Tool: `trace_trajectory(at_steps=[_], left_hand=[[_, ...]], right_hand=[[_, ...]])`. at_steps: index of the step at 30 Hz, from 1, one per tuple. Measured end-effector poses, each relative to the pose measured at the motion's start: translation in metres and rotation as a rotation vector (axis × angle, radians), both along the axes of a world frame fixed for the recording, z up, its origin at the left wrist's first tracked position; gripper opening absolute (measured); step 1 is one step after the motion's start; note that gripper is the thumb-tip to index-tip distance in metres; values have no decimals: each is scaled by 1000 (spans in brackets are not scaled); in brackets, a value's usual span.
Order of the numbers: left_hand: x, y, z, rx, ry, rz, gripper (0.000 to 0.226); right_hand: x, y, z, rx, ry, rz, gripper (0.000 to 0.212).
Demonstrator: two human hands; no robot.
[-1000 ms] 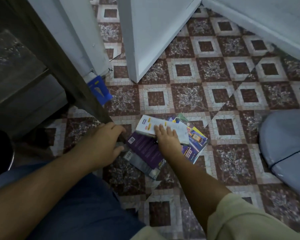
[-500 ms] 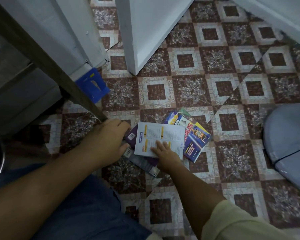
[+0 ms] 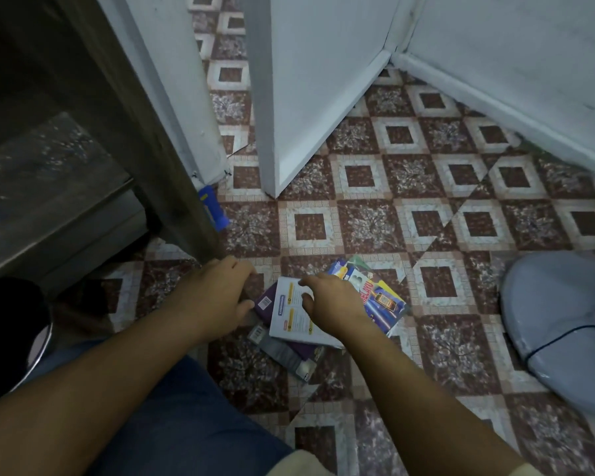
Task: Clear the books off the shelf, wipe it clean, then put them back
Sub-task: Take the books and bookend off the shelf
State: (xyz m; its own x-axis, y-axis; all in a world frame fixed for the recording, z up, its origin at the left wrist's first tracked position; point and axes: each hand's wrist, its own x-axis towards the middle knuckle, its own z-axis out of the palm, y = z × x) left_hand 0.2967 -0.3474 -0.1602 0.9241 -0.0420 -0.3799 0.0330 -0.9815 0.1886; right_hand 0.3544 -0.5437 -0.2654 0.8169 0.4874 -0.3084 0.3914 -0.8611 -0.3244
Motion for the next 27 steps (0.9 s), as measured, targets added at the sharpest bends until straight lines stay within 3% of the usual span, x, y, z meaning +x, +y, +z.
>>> trace_trajectory(at_steps=[11, 27], left_hand=[[-52, 52, 68, 197, -217, 164, 41], [-225, 189, 146, 449, -447, 724, 46]], right_hand=[[-25, 68, 151, 267, -374, 183, 26], [-133, 246, 263, 401, -521, 571, 22]])
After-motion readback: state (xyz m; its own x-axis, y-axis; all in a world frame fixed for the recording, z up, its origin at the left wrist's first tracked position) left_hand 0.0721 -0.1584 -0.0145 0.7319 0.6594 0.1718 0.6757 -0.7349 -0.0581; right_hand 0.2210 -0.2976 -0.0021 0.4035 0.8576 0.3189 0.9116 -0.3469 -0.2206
